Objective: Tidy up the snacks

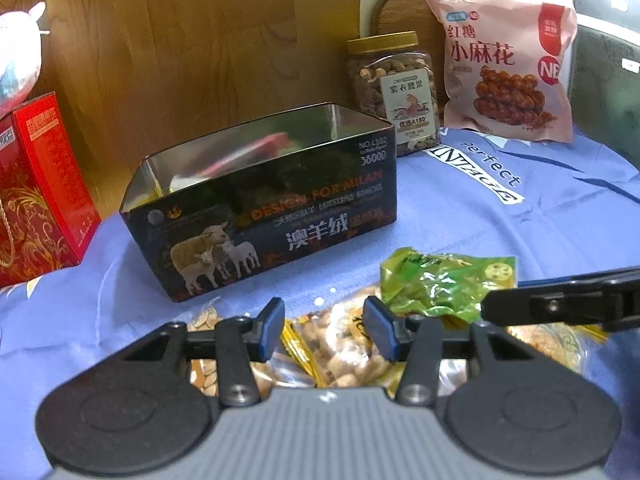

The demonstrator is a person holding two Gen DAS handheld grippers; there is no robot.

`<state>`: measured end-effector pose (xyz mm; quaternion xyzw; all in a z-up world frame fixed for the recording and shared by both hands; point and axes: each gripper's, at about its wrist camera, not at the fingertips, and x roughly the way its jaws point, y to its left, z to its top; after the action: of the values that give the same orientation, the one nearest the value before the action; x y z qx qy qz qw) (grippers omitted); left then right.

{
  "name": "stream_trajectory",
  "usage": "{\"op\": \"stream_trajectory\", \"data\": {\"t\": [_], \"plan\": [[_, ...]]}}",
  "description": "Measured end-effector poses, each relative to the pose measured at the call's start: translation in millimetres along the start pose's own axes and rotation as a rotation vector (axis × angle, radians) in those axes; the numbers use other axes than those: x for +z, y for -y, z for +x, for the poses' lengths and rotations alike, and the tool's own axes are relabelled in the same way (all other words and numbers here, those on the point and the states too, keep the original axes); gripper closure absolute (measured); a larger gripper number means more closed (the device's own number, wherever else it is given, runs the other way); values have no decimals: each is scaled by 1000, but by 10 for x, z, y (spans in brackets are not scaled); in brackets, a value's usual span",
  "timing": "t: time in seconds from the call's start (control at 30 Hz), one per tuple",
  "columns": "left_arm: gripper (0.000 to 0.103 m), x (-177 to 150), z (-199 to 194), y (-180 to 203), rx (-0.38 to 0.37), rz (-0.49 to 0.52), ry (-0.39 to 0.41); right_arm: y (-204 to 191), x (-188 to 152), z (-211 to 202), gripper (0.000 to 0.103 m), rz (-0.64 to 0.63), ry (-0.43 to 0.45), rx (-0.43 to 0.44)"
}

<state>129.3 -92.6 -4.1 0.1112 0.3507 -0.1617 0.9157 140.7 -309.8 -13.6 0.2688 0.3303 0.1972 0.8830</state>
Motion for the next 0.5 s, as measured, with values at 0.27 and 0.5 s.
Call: {"op": "stream_trajectory", "data": {"t": [0.27, 0.5], "plan": [[60, 19, 50, -306, -125, -175, -46, -108, 56, 52, 53, -75, 49, -75], [60, 105, -61, -526, -299, -292, -32, -34, 91, -154, 52, -48, 138, -93]]}}
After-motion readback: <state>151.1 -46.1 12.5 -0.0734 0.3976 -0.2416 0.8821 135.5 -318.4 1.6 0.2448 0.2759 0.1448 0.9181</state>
